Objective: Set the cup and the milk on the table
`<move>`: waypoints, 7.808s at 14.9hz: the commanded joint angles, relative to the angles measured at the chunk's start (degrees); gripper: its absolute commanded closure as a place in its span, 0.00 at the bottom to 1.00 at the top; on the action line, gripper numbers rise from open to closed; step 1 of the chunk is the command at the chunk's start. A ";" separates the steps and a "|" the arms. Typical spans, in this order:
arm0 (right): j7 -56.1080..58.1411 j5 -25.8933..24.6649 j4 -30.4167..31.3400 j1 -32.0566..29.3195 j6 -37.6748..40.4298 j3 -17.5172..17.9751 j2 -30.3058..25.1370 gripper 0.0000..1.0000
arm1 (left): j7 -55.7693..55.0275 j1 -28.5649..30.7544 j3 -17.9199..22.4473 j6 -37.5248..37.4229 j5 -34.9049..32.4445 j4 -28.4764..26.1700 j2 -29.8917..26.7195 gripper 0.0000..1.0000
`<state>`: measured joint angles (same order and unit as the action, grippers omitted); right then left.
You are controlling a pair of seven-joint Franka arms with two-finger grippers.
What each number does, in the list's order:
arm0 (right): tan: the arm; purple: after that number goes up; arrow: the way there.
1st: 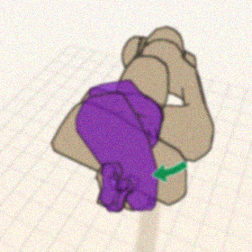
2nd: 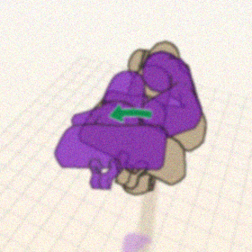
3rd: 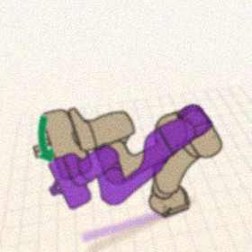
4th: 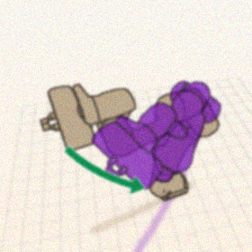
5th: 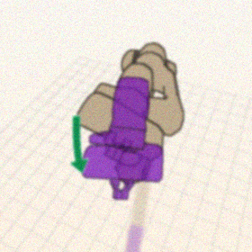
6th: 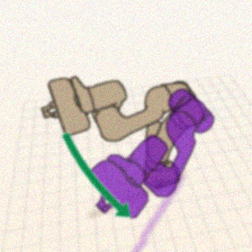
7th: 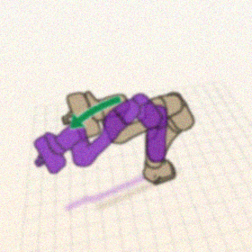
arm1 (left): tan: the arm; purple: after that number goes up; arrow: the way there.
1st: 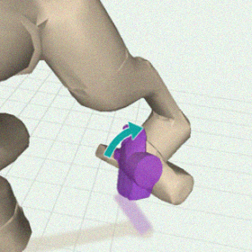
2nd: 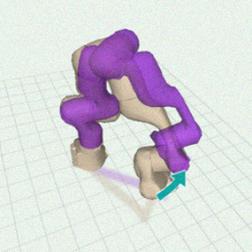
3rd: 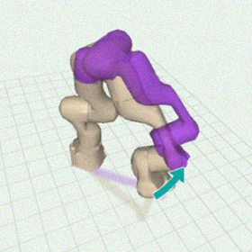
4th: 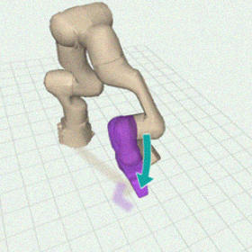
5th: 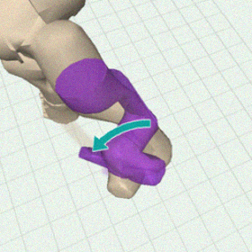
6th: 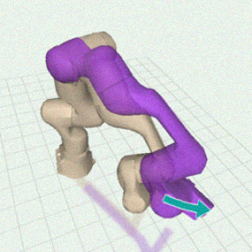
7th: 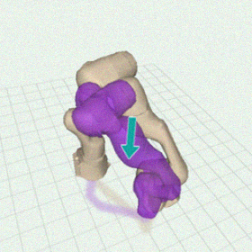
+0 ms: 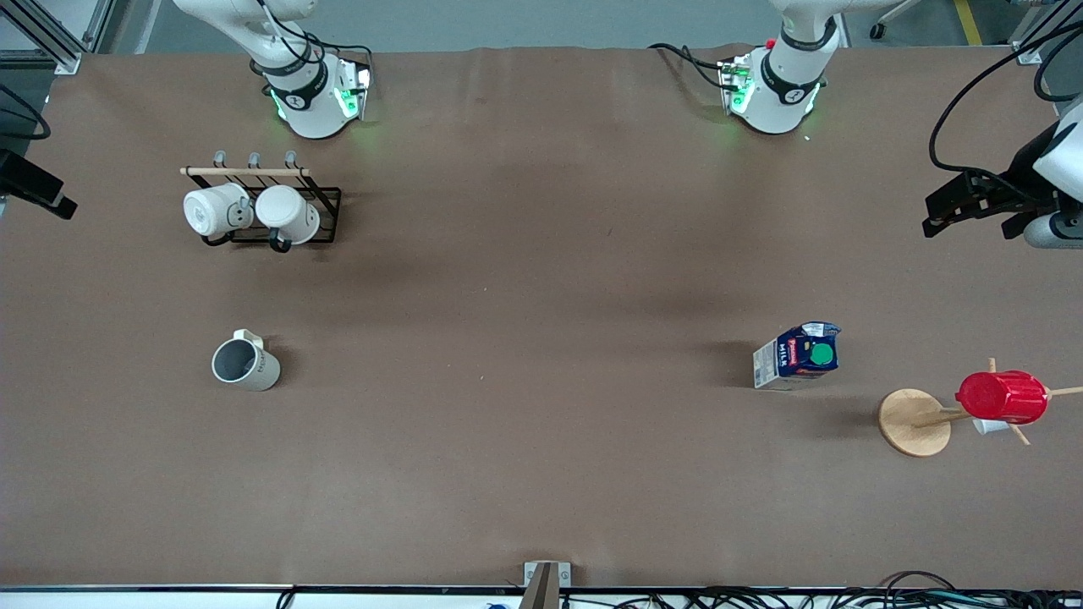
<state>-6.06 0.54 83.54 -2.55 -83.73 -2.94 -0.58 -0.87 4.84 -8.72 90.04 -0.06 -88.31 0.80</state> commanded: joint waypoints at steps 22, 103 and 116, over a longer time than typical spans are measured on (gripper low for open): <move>22.23 -0.01 21.05 -1.06 -43.07 -0.66 22.36 0.00 | -3.35 -3.35 -2.00 32.46 -5.20 -20.23 11.23 0.00; 1.12 -3.00 13.04 -0.43 -9.00 -1.00 -4.94 0.00 | -24.51 -15.77 -0.06 4.63 -8.56 9.47 10.99 0.00; 1.23 -0.89 3.47 -2.20 -5.13 2.77 0.14 0.00 | -0.90 -6.70 2.66 1.45 -1.52 -9.16 -8.00 0.00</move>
<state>-4.79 -1.77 88.19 -4.66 -89.83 -0.33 -0.76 -4.10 -3.54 -6.23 91.88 -3.00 -96.64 -6.08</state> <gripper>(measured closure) 0.000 0.000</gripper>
